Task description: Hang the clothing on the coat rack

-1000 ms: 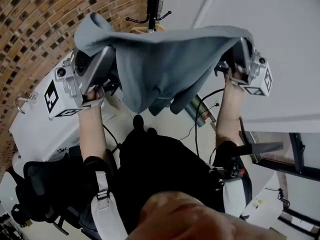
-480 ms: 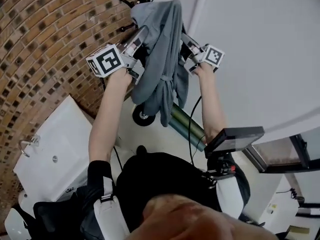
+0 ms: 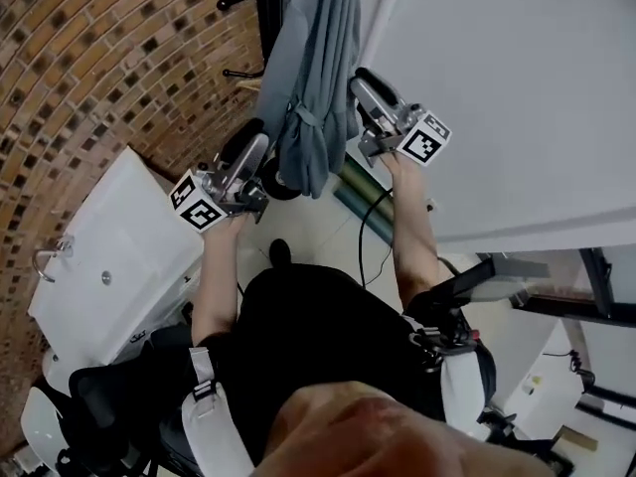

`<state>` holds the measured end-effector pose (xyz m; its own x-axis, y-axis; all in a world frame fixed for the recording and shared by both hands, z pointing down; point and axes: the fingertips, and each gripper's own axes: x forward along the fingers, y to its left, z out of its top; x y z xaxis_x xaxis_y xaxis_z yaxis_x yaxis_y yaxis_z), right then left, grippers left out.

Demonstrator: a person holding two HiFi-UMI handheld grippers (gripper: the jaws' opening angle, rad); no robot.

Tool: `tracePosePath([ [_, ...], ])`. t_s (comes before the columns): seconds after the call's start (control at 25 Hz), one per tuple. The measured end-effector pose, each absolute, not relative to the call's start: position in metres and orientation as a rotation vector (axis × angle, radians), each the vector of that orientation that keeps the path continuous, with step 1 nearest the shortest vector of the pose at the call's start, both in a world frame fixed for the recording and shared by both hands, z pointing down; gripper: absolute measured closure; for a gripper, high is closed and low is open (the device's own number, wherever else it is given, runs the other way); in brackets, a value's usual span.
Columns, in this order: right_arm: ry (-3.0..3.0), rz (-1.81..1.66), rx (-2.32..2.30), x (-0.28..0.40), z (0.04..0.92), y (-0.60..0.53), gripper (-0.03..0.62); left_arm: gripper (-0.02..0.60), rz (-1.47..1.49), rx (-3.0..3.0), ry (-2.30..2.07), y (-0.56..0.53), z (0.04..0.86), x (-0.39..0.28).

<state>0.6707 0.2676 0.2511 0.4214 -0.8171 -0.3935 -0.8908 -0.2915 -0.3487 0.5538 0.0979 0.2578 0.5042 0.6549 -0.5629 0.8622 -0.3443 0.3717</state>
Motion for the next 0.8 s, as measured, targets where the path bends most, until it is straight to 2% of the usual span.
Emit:
tracePosePath([
  [0.2,1.2,0.052,-2.166,0.638,0.324,0.316,0.436,0.469,-0.394,2.197,1.122,0.082,0.306,0.473],
  [0.44,1.202,-0.004,-2.153,0.533,0.356,0.31,0.453,0.469,-0.392,2.443,1.034,0.082,0.297,0.401],
  [0.6,1.311,0.061,-2.158,0.475,0.34,0.299,0.575,0.482,-0.463,2.577,1.061,0.097,0.269,0.375],
  [0.8,1.401,0.17,-2.261,0.436,0.316,0.292,0.587,0.547,-0.577,2.662,1.176,0.111,0.238,0.356],
])
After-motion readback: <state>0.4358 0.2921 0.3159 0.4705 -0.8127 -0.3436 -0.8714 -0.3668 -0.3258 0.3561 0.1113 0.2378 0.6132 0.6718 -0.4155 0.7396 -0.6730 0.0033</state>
